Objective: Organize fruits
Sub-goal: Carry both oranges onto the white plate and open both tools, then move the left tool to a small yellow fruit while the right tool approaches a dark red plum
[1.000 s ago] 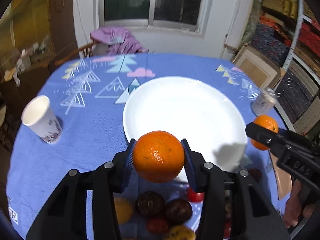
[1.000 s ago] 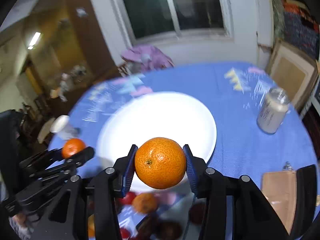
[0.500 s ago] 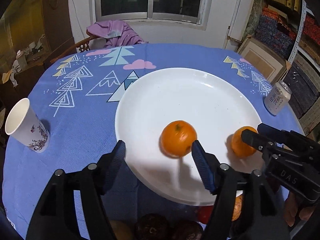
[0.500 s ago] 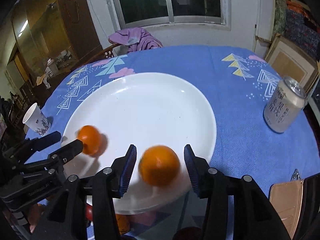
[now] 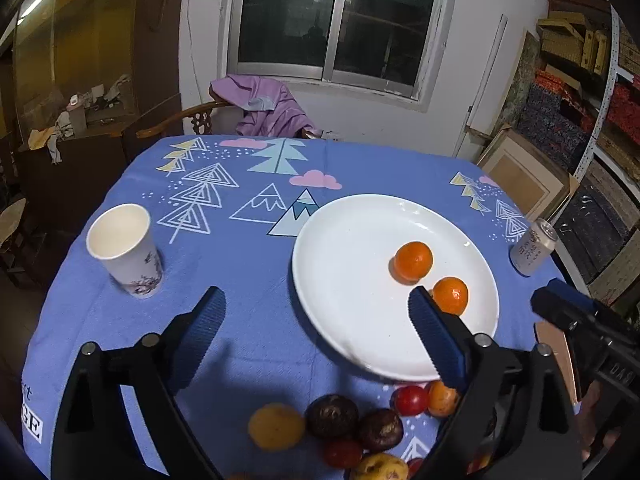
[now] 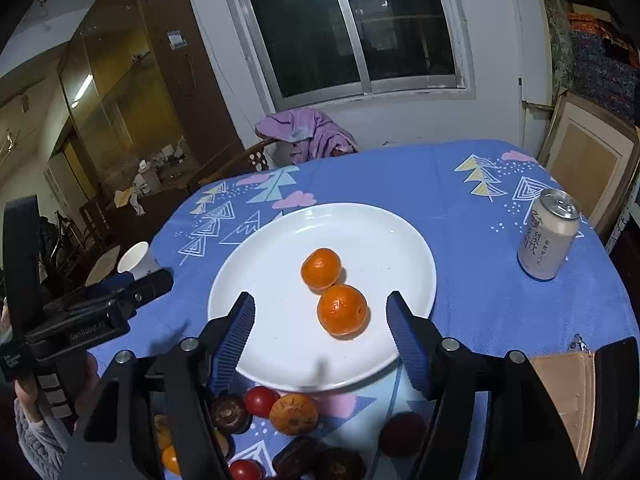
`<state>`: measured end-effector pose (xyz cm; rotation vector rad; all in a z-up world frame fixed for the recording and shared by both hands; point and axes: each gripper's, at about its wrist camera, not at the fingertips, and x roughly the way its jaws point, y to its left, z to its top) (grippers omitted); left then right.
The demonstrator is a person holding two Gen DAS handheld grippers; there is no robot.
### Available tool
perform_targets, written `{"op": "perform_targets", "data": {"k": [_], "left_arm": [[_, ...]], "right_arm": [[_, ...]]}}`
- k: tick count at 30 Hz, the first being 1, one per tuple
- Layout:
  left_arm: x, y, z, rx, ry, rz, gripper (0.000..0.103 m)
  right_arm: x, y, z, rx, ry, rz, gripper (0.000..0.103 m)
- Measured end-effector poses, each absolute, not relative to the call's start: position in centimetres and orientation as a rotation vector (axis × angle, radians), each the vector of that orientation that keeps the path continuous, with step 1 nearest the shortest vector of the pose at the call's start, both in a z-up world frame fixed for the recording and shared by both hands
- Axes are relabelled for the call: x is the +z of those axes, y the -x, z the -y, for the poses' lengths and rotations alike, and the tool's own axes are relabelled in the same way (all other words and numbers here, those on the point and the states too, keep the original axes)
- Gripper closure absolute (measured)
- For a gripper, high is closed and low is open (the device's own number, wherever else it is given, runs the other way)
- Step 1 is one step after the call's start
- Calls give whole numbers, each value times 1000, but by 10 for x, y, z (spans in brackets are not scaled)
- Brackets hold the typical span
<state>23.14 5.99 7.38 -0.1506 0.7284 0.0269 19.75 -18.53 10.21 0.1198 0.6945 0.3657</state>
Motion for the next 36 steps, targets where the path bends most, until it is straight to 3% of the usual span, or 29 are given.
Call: {"op": "perform_targets", "data": {"k": [7, 13, 20, 27, 30, 32, 36], "left_arm": [[33, -153, -107, 87, 188, -774, 10], [-4, -110, -124, 56, 218, -849, 10], [-21, -115, -123, 91, 188, -902, 10], [-24, -119, -117, 96, 158, -910, 10], [-20, -116, -107, 101, 91, -869, 22], [-20, -117, -105, 85, 79, -860, 41], [-22, -119, -103, 45, 72, -853, 47]], "right_arm": [[76, -128, 231, 356, -189, -665, 23], [51, -125, 268, 316, -357, -712, 23], [24, -147, 285, 300, -494, -824, 20], [23, -146, 289, 280, -521, -821, 16], [23, -145, 287, 278, -517, -820, 15], [22, -145, 286, 279, -515, -825, 15], [23, -145, 287, 279, -513, -826, 15]]}}
